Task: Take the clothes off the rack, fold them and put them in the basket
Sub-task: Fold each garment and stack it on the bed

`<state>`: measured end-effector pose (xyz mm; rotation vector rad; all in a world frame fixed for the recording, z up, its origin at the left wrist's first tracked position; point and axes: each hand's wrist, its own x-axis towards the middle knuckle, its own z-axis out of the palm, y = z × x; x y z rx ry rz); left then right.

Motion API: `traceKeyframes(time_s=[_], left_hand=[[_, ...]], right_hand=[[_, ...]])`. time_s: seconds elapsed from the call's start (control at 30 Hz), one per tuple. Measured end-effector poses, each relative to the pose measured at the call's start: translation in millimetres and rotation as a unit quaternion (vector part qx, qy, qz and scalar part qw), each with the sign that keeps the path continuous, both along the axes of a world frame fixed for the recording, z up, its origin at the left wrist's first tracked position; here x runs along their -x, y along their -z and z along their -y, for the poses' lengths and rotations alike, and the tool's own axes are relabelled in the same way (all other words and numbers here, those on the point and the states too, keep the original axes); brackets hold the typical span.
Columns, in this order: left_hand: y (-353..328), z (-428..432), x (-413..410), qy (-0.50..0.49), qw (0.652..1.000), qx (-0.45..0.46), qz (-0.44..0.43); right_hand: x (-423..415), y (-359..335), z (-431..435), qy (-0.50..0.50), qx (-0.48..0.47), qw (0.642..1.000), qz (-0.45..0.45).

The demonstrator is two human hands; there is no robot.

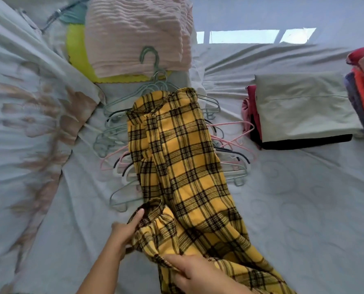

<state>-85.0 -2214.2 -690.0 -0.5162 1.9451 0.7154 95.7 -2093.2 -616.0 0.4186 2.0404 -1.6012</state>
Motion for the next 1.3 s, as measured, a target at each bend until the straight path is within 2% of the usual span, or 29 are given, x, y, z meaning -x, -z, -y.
traceKeyframes(time_s=[0.03, 0.1, 0.17, 0.23, 0.3, 0.37, 0.43, 0.47, 0.5, 0.53, 0.6, 0.67, 0.77, 0.87, 1.0, 1.07, 1.13, 1.17, 1.23, 1.3], left_hand=[[-0.6, 8.7, -1.3, -0.088, 0.991, -0.06, 0.087], [-8.4, 17.1, -6.9, -0.112, 0.978, -0.136, 0.114], [-18.6, 19.2, -12.0, -0.033, 0.988, -0.144, 0.039], [-25.7, 24.2, -8.3, 0.019, 0.993, -0.099, -0.059], [-30.5, 41.2, 0.9, -0.03, 0.983, -0.126, -0.131], [-38.0, 64.6, 13.6, -0.116, 0.957, -0.197, -0.18], [-44.3, 96.6, 20.2, -0.189, 0.934, -0.222, -0.208], [-43.7, 112.5, 20.9, -0.211, 0.932, -0.21, -0.208], [-39.8, 126.5, 17.4, -0.224, 0.936, -0.181, -0.202], [-35.7, 137.5, 12.9, -0.233, 0.94, -0.15, -0.196], [-27.2, 153.4, 6.2, -0.268, 0.935, -0.132, -0.191], [-25.6, 160.2, 3.3, -0.307, 0.918, -0.166, -0.19], [-51.0, 166.3, -9.3, -0.298, 0.902, -0.209, -0.234], [-90.9, 171.0, -20.8, -0.257, 0.874, -0.257, -0.323], [-142.3, 131.2, -27.4, -0.246, 0.819, -0.366, -0.367], [-161.4, 93.3, -30.3, -0.228, 0.793, -0.433, -0.362], [-175.5, 49.2, -25.6, -0.195, 0.775, -0.487, -0.352], [-180.1, 26.2, -19.6, -0.179, 0.772, -0.496, -0.354], [-182.6, -24.4, -1.9, -0.169, 0.779, -0.462, -0.39], [-175.3, -81.7, 10.7, -0.167, 0.802, -0.403, -0.407]], right_hand=[[-0.5, 0.0, 5.0, -0.016, -0.031, 0.999, -0.016], [4.4, -4.4, 14.4, -0.069, -0.075, 0.995, -0.022], [5.4, -2.6, 25.4, -0.098, -0.098, 0.99, -0.039], [3.4, -4.0, 37.2, -0.133, -0.081, 0.987, -0.031], [-7.2, -3.7, 46.0, -0.146, -0.012, 0.989, -0.01], [-26.0, -3.4, 42.3, -0.086, -0.003, 0.996, -0.013], [-58.7, 10.6, 31.3, 0.002, -0.119, 0.993, -0.004], [-77.8, 22.7, 23.3, 0.009, -0.204, 0.979, 0.026], [-97.7, 33.4, 17.2, -0.02, -0.27, 0.96, 0.074], [-114.7, 43.6, 14.2, -0.065, -0.29, 0.946, 0.129], [-138.5, 57.8, 15.8, -0.158, -0.272, 0.929, 0.197], [-152.1, 65.6, 23.0, -0.193, -0.311, 0.913, 0.181], [-162.7, 66.9, 32.2, -0.179, -0.378, 0.903, 0.096], [-172.5, 64.5, 38.5, -0.181, -0.334, 0.924, 0.052], [-179.1, 57.0, 36.5, -0.12, -0.303, 0.945, 0.029], [-177.3, 57.9, 30.9, -0.063, -0.235, 0.968, 0.068], [-175.5, 57.7, 21.6, 0.025, -0.103, 0.984, 0.145], [-175.4, 57.4, 15.9, 0.088, -0.02, 0.98, 0.178], [-176.6, 60.7, 4.0, 0.231, 0.088, 0.949, 0.195], [-177.9, 69.8, -7.8, 0.379, 0.112, 0.899, 0.188]])
